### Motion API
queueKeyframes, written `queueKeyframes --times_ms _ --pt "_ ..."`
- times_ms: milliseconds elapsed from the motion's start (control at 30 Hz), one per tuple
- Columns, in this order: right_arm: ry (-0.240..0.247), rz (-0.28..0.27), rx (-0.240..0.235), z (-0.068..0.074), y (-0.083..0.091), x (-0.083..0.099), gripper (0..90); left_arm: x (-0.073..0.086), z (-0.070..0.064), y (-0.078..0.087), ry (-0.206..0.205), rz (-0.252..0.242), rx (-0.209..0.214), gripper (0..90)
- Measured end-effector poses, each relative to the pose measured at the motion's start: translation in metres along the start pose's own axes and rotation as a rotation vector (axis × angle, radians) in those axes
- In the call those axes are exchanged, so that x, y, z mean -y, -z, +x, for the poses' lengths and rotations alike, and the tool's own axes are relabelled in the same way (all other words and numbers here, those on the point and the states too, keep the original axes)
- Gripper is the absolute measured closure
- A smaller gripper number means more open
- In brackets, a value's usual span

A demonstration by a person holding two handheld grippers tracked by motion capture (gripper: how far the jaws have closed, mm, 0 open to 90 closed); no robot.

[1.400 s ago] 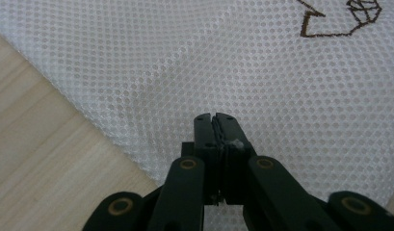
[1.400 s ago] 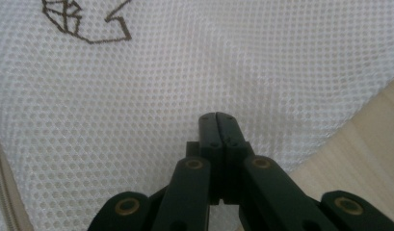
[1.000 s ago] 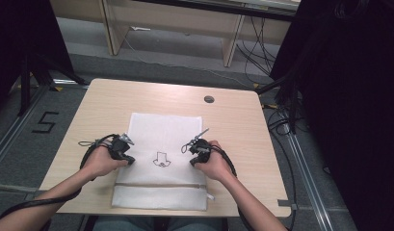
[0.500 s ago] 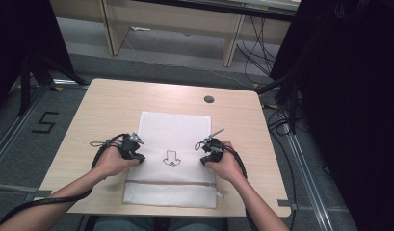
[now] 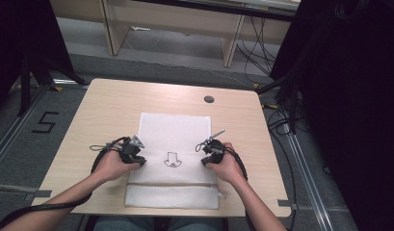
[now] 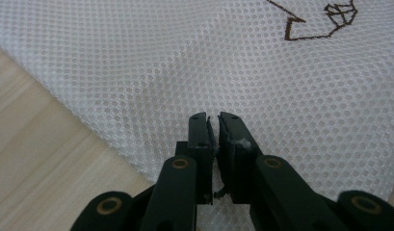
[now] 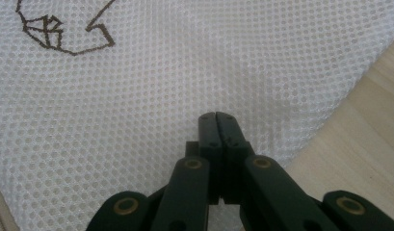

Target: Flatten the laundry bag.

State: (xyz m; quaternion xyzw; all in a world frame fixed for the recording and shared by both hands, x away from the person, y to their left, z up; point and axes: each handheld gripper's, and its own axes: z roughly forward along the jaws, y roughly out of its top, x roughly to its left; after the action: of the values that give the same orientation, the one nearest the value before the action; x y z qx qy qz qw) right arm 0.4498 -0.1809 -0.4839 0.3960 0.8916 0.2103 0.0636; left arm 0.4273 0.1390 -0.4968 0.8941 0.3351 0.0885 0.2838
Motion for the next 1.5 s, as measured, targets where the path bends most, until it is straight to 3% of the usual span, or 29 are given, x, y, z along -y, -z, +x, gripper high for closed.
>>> queueKeyframes --times_ms 67,200,233,300,333,400,433,500,600,667,733,800,833,900,967,1000,1100,1233,1400,1500 --pt "-0.013 -0.008 -0.004 -0.001 0.000 0.000 88.8 0.000 0.000 -0.001 0.019 -0.006 0.006 82.8" --pt "-0.044 -0.041 0.011 -0.003 0.006 0.001 79.3 0.000 0.003 0.001 0.014 -0.003 0.012 78.3" --pt "-0.061 -0.096 0.003 -0.005 0.014 0.001 72.8 0.001 0.003 0.001 0.018 -0.018 0.008 73.4" --pt "-0.089 -0.102 0.006 -0.005 0.019 0.001 70.8 0.002 0.005 0.002 0.033 -0.053 0.010 71.8" --pt "-0.066 -0.125 0.010 -0.007 0.022 0.003 68.7 0.002 0.005 0.003 0.039 -0.061 0.002 70.3" --pt "-0.069 -0.144 0.015 -0.009 0.027 0.008 67.3 0.002 0.006 0.005 0.041 -0.079 -0.003 66.1" --pt "-0.064 -0.172 0.009 -0.012 0.031 0.015 66.0 0.002 0.007 0.005 0.032 -0.095 -0.008 61.6" --pt "-0.061 -0.177 0.006 -0.013 0.034 0.019 65.5 0.001 0.006 0.007 0.016 -0.122 0.002 59.5" --pt "-0.091 -0.218 0.002 -0.015 0.040 0.029 65.4 -0.001 0.003 0.007 0.007 -0.157 0.020 54.0" --pt "-0.091 -0.204 0.001 -0.015 0.047 0.037 73.0 -0.003 0.001 0.007 -0.010 -0.180 0.022 51.9" --pt "-0.071 -0.194 0.010 -0.015 0.052 0.043 80.8 -0.005 -0.002 0.008 0.001 -0.191 0.049 52.5" --pt "-0.073 -0.194 -0.028 -0.013 0.060 0.051 90.0 -0.006 -0.007 0.009 -0.015 -0.194 0.058 53.4" --pt "-0.073 -0.194 -0.028 -0.013 0.060 0.051 90.0 -0.006 -0.007 0.009 -0.015 -0.194 0.058 53.9" --pt "-0.070 -0.135 -0.047 -0.010 0.067 0.055 90.0 -0.006 -0.008 0.008 -0.023 -0.185 0.063 54.3" --pt "-0.059 -0.149 -0.036 -0.008 0.065 0.060 90.0 -0.005 -0.008 0.007 -0.025 -0.176 0.061 54.7" --pt "-0.051 -0.116 -0.040 -0.009 0.066 0.060 90.0 -0.005 -0.007 0.006 -0.024 -0.171 0.058 54.7" --pt "-0.084 -0.077 -0.038 -0.008 0.065 0.060 89.8 -0.006 -0.007 0.006 -0.035 -0.169 0.044 54.4" --pt "-0.045 -0.081 -0.052 -0.010 0.065 0.061 89.5 -0.006 -0.007 0.007 -0.027 -0.185 0.041 53.4" --pt "-0.032 -0.052 -0.067 -0.009 0.064 0.062 90.0 -0.006 -0.008 0.006 -0.021 -0.185 0.035 53.2" --pt "-0.014 -0.038 -0.073 -0.007 0.064 0.061 90.0 -0.006 -0.010 0.008 -0.036 -0.188 0.043 53.1"
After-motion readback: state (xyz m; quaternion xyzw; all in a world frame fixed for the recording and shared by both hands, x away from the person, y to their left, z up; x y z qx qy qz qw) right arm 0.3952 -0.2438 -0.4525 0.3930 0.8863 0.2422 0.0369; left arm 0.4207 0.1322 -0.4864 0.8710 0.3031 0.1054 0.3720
